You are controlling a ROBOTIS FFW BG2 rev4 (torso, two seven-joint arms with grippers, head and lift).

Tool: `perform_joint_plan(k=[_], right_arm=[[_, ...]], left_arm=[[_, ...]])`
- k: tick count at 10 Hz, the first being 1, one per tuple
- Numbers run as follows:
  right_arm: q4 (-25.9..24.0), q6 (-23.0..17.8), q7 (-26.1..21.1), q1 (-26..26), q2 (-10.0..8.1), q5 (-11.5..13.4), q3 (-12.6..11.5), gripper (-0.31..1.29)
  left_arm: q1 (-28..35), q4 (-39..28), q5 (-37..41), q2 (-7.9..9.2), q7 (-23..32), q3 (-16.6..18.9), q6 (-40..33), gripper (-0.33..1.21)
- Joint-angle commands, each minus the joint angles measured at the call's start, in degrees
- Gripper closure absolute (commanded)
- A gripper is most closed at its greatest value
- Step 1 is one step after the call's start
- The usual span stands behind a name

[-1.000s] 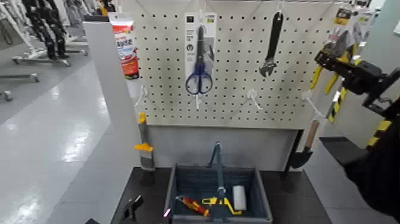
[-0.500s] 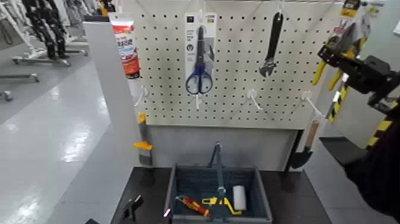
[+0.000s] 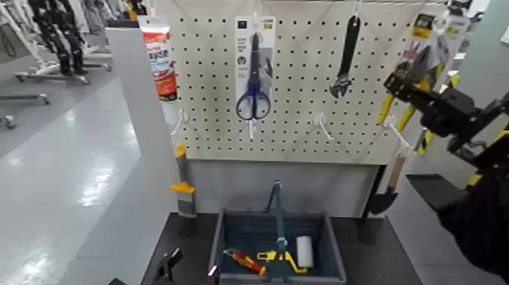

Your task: Put the yellow pliers into the crate.

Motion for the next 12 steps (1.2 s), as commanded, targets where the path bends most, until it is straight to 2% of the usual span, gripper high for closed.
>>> perform_joint_plan(k=[1,6,12], right_arm=[[-0.4,0.44,-0.13,3.5,2.45,0.91,2.26,1.06],[2.41,1.85,-0.48,8.6,5.88,1.61,4.89,1.06],[5.31,3.25,-0.57,10.54,7.02,2.32,8.76,1.06]], left_arm=[[-0.09,-0.05,0.0,0.09,0.09,-0.26,0.26,0.13],[-0.09,-0.05,-0.09,0.27,0.44,-0.62,0.35,0.13],[-0.27,0.13,0.0,0.35,0.61,-0.88,0.26,0.13]])
